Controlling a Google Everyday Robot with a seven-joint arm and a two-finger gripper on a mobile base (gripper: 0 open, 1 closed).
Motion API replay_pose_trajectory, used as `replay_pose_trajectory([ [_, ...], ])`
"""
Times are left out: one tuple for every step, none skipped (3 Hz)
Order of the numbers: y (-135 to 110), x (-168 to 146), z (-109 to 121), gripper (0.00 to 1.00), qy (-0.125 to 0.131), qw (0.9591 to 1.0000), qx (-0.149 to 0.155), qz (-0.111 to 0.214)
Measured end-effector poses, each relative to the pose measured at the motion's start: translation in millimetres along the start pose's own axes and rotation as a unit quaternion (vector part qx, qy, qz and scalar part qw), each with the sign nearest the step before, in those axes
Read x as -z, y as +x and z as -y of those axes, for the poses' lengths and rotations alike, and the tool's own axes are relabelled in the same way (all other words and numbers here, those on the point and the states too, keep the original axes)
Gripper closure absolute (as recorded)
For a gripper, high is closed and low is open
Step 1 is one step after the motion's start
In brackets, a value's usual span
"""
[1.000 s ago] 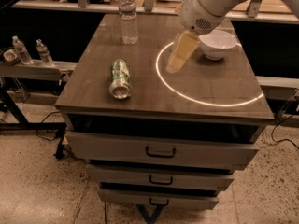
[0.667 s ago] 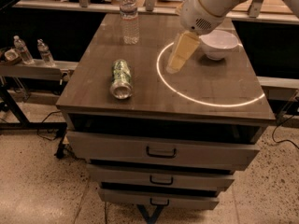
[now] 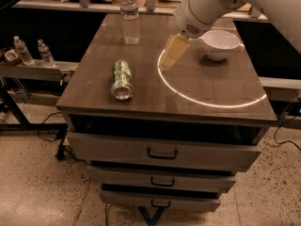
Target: Pick water bottle
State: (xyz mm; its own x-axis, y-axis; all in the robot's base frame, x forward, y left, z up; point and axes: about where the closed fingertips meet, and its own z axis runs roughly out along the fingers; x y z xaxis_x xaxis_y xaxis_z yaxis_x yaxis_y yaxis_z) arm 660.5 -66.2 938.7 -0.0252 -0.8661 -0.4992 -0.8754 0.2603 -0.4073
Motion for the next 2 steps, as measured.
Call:
replay_pose_trajectory([
  [-4.8,-36.2,29.9,0.00,0.027,0.9991,-0.022,0.023],
  [-13.9,-69.3,63.2,0.00,0.054,0.9959,-0.047,0.055],
])
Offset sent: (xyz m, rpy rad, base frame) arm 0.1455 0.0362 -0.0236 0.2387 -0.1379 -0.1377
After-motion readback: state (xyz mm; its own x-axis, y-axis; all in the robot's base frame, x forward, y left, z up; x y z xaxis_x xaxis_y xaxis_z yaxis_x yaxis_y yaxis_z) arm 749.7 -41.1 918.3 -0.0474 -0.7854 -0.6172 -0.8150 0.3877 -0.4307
